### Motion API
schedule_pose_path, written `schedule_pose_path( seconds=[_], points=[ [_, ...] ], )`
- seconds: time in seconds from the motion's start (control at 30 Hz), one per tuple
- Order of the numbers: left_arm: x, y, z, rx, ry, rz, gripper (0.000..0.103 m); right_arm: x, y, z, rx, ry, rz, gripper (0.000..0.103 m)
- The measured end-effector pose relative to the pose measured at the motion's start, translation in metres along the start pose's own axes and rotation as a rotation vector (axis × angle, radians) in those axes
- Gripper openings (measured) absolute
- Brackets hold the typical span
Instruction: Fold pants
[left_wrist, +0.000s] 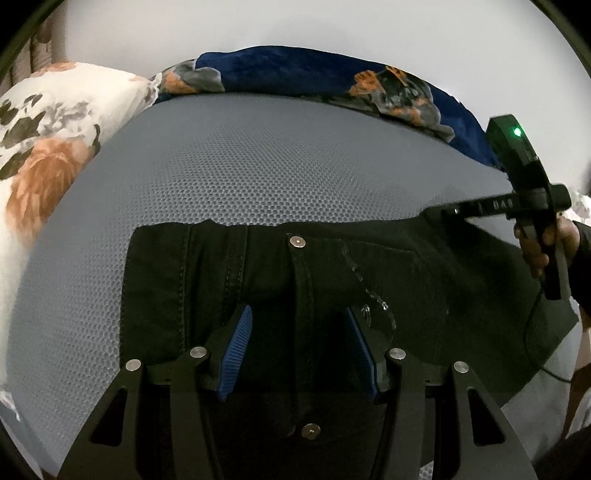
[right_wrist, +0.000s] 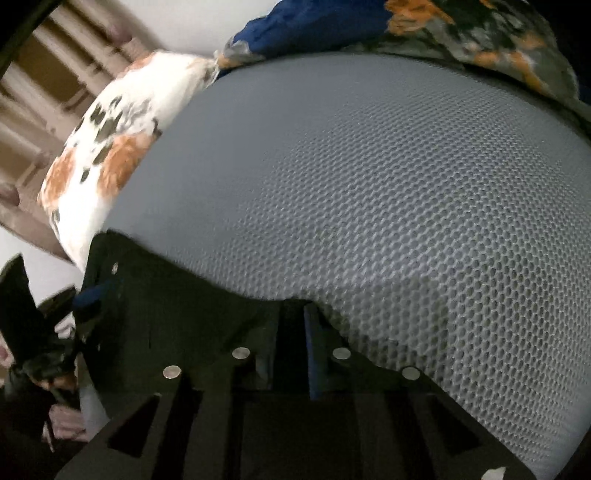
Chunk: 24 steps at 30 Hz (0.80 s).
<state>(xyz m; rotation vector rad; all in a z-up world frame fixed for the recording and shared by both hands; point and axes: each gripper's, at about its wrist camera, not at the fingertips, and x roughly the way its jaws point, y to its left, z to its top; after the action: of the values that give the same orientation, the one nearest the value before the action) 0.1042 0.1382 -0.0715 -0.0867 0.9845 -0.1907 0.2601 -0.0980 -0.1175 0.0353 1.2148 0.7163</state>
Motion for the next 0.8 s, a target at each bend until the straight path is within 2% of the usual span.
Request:
schedule_pose_path(
  seconds=[0.03,0.07,0.17,0.23,0.33,0.4,0.5,0.6,0.8],
  points=[
    [0.0,0.0,0.0,0.001,-0.001,-0.002,0.053,-0.002,-0.001,0.002,0.01,-0.014,-0.01,0.012],
    [0.0,0.001,0.0,-0.002,-0.001,-0.004,0.053,-0.003,-0.001,0.003,0.013,-0.026,-0.022,0.025],
    [0.0,0.0,0.001,0.001,-0.002,-0.001,0.053,-0.007,0.005,0.004,-0.016,-0.028,-0.1,0.035],
    [0.0,0.0,0.002,0.004,-0.003,0.003,0.053,-0.013,0.009,0.004,-0.03,-0.033,-0.139,0.036],
    [-0.006,-0.001,0.004,-0.011,-0.018,0.005,0.053,-0.041,0.006,-0.002,0.003,-0.102,-0.168,0.036],
    [-0.018,-0.006,0.007,-0.007,-0.074,0.012,0.053,-0.064,0.004,-0.011,0.031,-0.155,-0.181,0.036],
    [-0.032,-0.022,0.014,0.053,-0.138,0.01,0.053,-0.1,-0.002,-0.037,0.087,-0.228,-0.229,0.037],
    [-0.032,-0.05,0.026,0.136,-0.141,-0.058,0.053,-0.125,-0.014,-0.075,0.146,-0.247,-0.305,0.037],
    [0.01,-0.129,0.041,0.315,-0.084,-0.212,0.053,-0.136,-0.044,-0.138,0.277,-0.21,-0.383,0.037]
  ],
)
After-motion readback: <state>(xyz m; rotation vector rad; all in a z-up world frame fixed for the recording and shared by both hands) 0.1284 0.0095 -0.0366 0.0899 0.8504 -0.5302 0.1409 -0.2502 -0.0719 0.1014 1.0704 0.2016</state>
